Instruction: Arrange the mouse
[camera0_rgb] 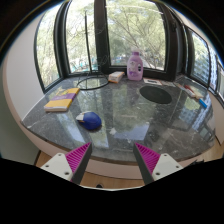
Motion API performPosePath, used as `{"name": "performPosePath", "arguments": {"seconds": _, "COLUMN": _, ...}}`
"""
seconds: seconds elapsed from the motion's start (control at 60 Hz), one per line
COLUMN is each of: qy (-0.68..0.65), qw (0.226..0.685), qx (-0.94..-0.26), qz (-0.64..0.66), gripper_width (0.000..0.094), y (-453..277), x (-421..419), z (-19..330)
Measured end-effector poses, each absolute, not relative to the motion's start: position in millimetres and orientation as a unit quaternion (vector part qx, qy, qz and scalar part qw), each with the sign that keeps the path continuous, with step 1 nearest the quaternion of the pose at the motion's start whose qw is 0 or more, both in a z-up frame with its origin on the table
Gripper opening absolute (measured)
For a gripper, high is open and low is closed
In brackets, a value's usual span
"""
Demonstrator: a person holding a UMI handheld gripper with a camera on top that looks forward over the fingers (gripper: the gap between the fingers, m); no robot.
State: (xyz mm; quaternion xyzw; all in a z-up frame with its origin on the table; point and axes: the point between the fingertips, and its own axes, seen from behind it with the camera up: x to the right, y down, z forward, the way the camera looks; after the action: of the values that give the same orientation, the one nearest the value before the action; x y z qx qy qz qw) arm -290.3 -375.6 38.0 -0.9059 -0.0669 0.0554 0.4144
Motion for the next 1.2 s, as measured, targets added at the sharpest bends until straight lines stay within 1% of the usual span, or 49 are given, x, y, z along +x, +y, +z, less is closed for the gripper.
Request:
{"name": "performPosePath", "arguments": {"seconds": 0.1, "qy": -0.082, "qw": 0.418, "qx": -0.903, "qz": 0.046, "gripper_width": 0.0856, "y": -336.2, "x": -321.9, "z": 20.8}}
{"name": "performPosePath", "arguments": {"seconds": 0.233, "qy": -0.098, "qw": 0.407, "qx": -0.907, "qz": 0.039, "gripper_width": 0.0856, "y": -295.6, "x": -357.9, "z": -2.8}}
{"name": "performPosePath", "arguments": {"seconds": 0.433, "qy": -0.120, "qw": 0.410, "qx": -0.904, "qz": 0.019, "gripper_width": 0.0858, "y": -252.2, "x": -381.9, "z": -12.5}}
{"name": "performPosePath", "arguments": {"seconds": 0.633, "qy": -0.089, "qw": 0.420, "qx": -0.903, "qz": 0.014, "gripper_width": 0.0841, "y": -212.0, "x": -377.6, "z": -13.0}}
{"name": "performPosePath", "arguments": {"seconds": 0.667, "qy": -0.086, "qw": 0.421, "qx": -0.903, "qz": 0.014, "gripper_width": 0.0826, "y": -207.1, "x": -377.3, "z": -13.1}}
{"name": "performPosePath", "arguments": {"seconds": 0.7, "qy": -0.084, "qw": 0.421, "qx": -0.903, "qz": 0.017, "gripper_width": 0.0791, "y": -203.7, "x": -378.5, "z": -13.3}}
{"name": "performPosePath", "arguments": {"seconds": 0.75, "qy": -0.085, "qw": 0.420, "qx": -0.903, "qz": 0.025, "gripper_width": 0.0687, "y": -201.1, "x": -384.4, "z": -14.0}}
{"name": "performPosePath", "arguments": {"seconds": 0.783, "qy": -0.084, "qw": 0.419, "qx": -0.903, "qz": 0.034, "gripper_width": 0.0596, "y": -199.3, "x": -388.8, "z": -15.5}}
{"name": "performPosePath", "arguments": {"seconds": 0.817, "qy": -0.085, "qw": 0.421, "qx": -0.902, "qz": 0.036, "gripper_width": 0.0524, "y": -198.2, "x": -390.4, "z": -15.2}}
{"name": "performPosePath", "arguments": {"seconds": 0.883, "qy": -0.086, "qw": 0.426, "qx": -0.900, "qz": 0.027, "gripper_width": 0.0493, "y": -197.6, "x": -390.5, "z": -14.0}}
{"name": "performPosePath", "arguments": {"seconds": 0.983, "qy": -0.075, "qw": 0.426, "qx": -0.901, "qz": 0.026, "gripper_width": 0.0400, "y": -197.5, "x": -391.0, "z": -14.2}}
{"name": "performPosePath", "arguments": {"seconds": 1.017, "qy": -0.073, "qw": 0.426, "qx": -0.901, "qz": 0.027, "gripper_width": 0.0394, "y": -197.4, "x": -391.4, "z": -13.6}}
{"name": "performPosePath", "arguments": {"seconds": 1.033, "qy": -0.074, "qw": 0.425, "qx": -0.902, "qz": 0.028, "gripper_width": 0.0372, "y": -196.7, "x": -393.0, "z": -13.2}}
{"name": "performPosePath", "arguments": {"seconds": 1.117, "qy": -0.082, "qw": 0.422, "qx": -0.902, "qz": 0.032, "gripper_width": 0.0358, "y": -194.5, "x": -397.1, "z": -11.1}}
{"name": "performPosePath", "arguments": {"seconds": 1.15, "qy": -0.085, "qw": 0.426, "qx": -0.900, "qz": 0.035, "gripper_width": 0.0359, "y": -191.7, "x": -398.9, "z": -4.3}}
{"name": "performPosePath", "arguments": {"seconds": 1.2, "qy": -0.095, "qw": 0.438, "qx": -0.893, "qz": 0.049, "gripper_width": 0.0357, "y": -184.7, "x": -407.4, "z": 14.6}}
